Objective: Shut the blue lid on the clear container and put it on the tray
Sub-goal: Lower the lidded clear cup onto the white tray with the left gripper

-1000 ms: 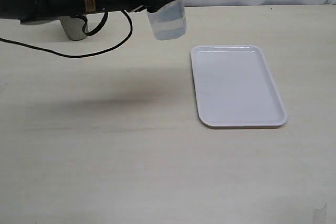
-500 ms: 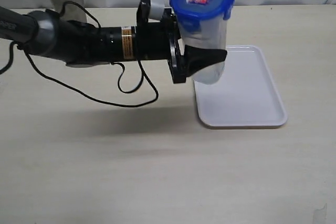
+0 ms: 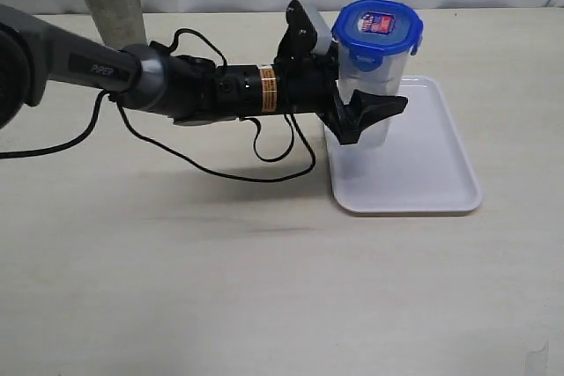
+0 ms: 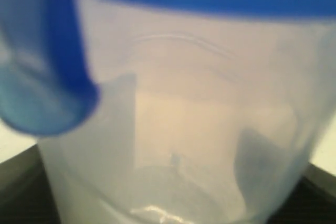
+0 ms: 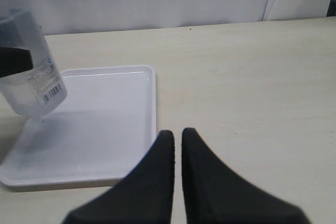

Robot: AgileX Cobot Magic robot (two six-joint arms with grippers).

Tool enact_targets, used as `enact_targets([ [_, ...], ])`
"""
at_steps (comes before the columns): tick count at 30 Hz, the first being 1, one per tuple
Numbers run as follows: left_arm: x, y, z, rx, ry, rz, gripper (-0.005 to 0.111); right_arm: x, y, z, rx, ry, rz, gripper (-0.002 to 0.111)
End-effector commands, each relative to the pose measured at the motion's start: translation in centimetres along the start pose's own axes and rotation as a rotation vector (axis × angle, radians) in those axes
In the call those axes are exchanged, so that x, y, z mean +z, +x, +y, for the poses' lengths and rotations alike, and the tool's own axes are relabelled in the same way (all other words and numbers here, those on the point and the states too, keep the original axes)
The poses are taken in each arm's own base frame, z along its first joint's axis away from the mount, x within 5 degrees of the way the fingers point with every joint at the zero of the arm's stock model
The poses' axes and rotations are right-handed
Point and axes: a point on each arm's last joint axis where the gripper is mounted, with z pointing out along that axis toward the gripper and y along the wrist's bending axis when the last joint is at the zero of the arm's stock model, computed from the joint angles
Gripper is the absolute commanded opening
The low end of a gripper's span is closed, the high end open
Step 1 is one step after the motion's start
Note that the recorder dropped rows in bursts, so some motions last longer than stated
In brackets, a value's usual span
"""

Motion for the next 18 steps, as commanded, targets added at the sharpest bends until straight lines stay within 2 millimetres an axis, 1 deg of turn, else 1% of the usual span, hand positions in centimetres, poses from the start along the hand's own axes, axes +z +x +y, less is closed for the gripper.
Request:
enact_targets([
  [1, 1.9, -1.7, -0.3, -0.063, 0.077, -0.037, 0.000, 0.0, 0.0, 0.0, 0.006, 0.007, -0.013, 0.005],
  [2, 2.5, -1.6, -0.5, -0.086, 0.097, -0.021, 0.000, 0.0, 0.0, 0.0, 0.006, 0.007, -0.013, 0.005],
  [6, 4.3, -0.3, -2.2, -0.052, 0.130, 0.051, 0.000, 0.0, 0.0, 0.0, 0.006, 0.007, -0.013, 0.005],
  [15, 4.6, 0.2, -2.3, -0.050, 0.106, 0.081, 0.000, 0.0, 0.0, 0.0, 0.006, 0.007, -0.013, 0.005],
  [18, 4.7, 0.6, -2.2, -0.066, 0.099, 0.079, 0.000, 0.0, 0.0, 0.0, 0.006, 0.007, -0.013, 0.005],
])
